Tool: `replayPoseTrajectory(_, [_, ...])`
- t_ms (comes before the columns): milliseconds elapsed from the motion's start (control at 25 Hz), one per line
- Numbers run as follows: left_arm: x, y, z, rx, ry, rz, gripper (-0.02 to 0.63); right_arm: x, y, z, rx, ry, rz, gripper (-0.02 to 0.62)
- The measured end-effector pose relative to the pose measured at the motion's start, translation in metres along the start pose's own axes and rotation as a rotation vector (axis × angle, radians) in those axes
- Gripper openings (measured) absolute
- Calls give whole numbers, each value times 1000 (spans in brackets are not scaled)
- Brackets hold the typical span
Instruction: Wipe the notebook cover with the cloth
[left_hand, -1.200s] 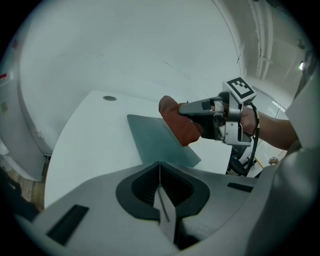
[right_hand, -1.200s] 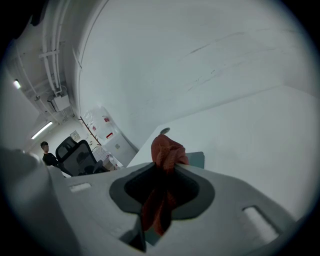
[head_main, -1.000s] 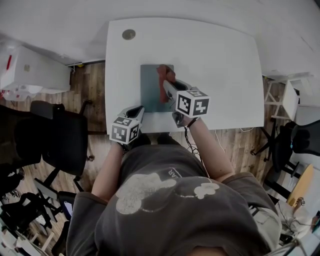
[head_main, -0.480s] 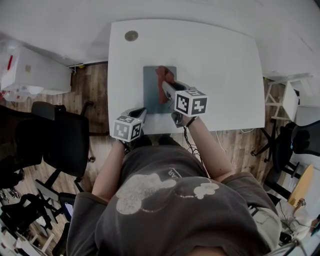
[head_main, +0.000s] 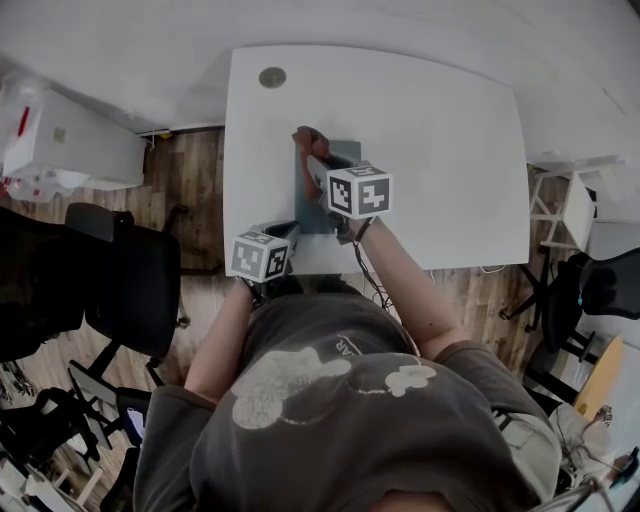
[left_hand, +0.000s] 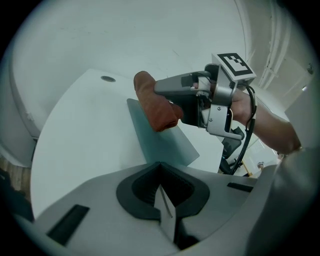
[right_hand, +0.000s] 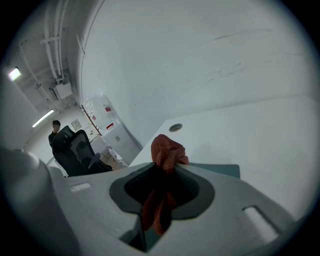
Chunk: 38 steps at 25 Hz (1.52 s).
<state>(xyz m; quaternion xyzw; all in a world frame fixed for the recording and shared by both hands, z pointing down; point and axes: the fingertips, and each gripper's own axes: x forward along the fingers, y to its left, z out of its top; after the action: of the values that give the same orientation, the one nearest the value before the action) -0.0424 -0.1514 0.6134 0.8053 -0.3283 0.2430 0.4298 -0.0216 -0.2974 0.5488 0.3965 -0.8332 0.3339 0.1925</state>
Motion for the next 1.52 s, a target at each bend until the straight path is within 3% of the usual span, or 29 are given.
replayPoseTrajectory(640, [-3, 4, -1, 21, 14, -17, -5, 32, -6, -3, 25, 52, -36, 89])
replayPoseTrajectory(1520, [1, 1, -1, 55, 39, 23, -5, -10, -62, -12, 125, 8, -110, 89])
